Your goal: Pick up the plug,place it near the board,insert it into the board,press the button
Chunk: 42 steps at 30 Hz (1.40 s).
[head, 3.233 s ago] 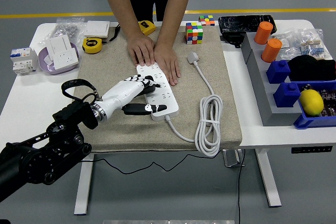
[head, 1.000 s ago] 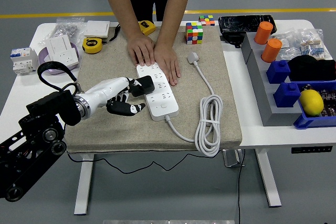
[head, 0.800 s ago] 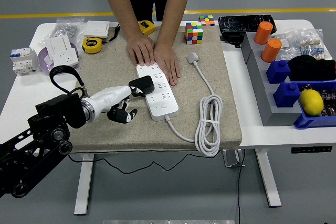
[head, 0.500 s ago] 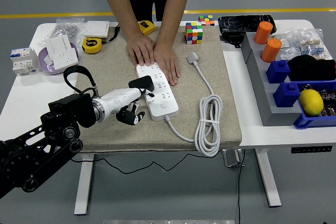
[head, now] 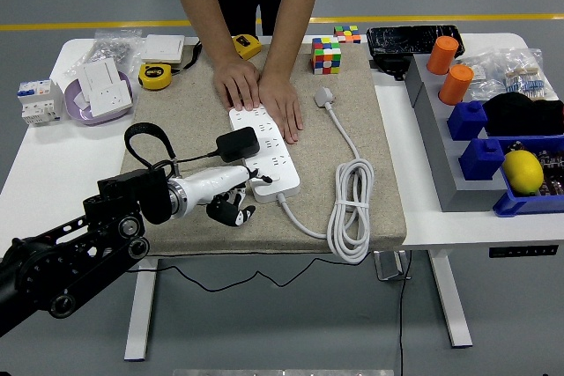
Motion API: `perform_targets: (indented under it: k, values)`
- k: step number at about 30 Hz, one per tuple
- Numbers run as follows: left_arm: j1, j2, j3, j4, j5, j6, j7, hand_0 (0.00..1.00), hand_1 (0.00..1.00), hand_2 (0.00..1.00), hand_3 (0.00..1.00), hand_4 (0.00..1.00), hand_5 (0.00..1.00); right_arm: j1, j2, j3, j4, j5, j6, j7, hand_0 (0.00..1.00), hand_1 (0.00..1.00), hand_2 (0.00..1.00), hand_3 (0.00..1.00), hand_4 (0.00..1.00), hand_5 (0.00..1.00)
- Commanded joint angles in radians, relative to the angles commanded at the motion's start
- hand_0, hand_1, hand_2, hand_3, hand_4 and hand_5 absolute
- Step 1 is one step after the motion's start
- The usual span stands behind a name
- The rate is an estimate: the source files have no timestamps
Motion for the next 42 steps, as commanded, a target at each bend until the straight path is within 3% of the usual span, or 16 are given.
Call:
perform_targets:
  k: [10, 25, 42]
  values:
    - [-0.022, -0.015, 0.021, 0.031, 0.006, 0.024, -0.011, 0.135, 0.048, 0.168, 0.911, 0.464, 0.002, -0.001, 0.0, -0.001, 0.0, -0.002, 0.0, -0.001, 0.956, 0.897, 0.841, 0.844, 0.998, 0.914]
    - [-0.043, -0.028, 0.037, 0.073, 0.032, 0.018, -0.006, 0.14, 0.049, 0.17, 0.914, 0.455, 0.002, 0.001, 0.0, -0.002, 0.0, 0.001, 0.0, 0.001, 0.956, 0.897, 0.841, 0.844, 0.998, 0.911]
    - [-0.058, -0.032, 0.057, 0.082, 0.051, 0.009, 0.0, 0.141, 0.047, 0.172, 0.908, 0.464, 0.002, 0.005, -0.001, -0.003, 0.0, 0.005, 0.0, 0.002, 0.958, 0.898, 0.841, 0.844, 0.998, 0.911]
